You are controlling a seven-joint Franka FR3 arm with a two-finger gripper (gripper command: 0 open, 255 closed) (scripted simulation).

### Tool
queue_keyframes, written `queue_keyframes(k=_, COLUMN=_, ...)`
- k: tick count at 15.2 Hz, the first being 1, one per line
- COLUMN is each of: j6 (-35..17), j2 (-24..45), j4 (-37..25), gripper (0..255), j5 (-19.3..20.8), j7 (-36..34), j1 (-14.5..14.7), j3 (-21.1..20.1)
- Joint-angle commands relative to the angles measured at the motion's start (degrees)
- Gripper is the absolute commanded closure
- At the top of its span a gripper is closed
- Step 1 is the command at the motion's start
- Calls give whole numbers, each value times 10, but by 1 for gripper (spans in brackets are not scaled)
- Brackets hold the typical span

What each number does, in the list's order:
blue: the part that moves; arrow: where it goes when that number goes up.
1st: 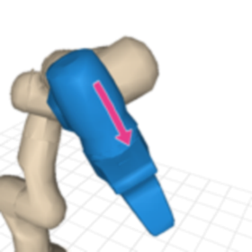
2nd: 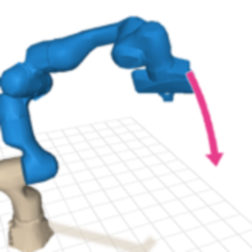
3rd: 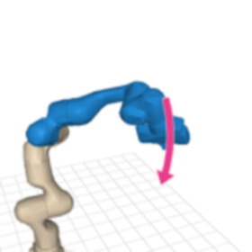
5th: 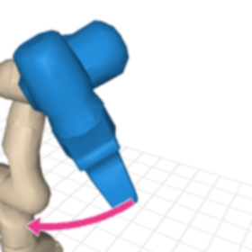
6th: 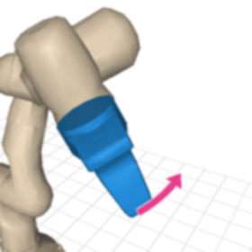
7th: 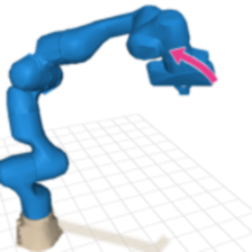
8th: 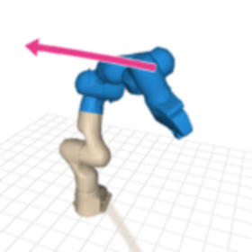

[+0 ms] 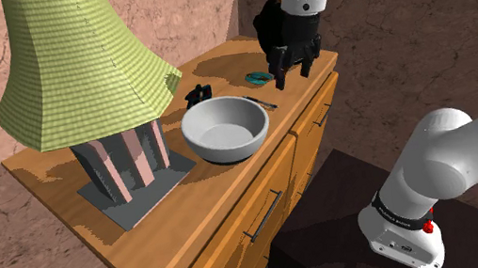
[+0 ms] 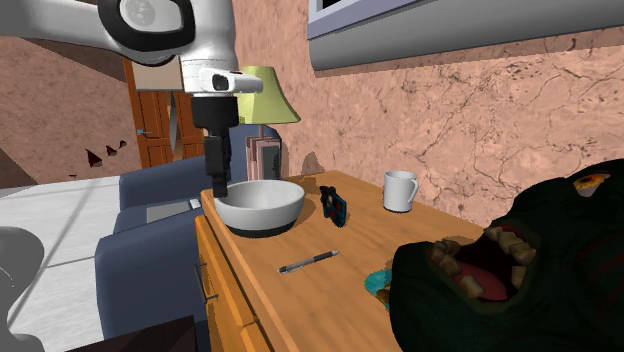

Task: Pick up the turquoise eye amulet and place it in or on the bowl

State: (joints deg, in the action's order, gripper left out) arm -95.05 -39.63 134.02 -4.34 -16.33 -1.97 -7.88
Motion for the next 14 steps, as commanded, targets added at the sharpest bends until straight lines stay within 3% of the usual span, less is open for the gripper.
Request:
queue_keyframes(k=1, j6=-19, j2=26, j4=-10, gripper=0, j5=-18, j7=-77, j1=-12, j3=-30)
queue_keyframes(k=7, j6=-70, j2=139, j4=-83, gripper=0, j5=-39, j7=-295, j1=-52, j3=-113)
queue_keyframes(k=14, j6=-110, j2=299, j4=-209, gripper=0, j5=0, j7=-551, j1=-98, j3=-184)
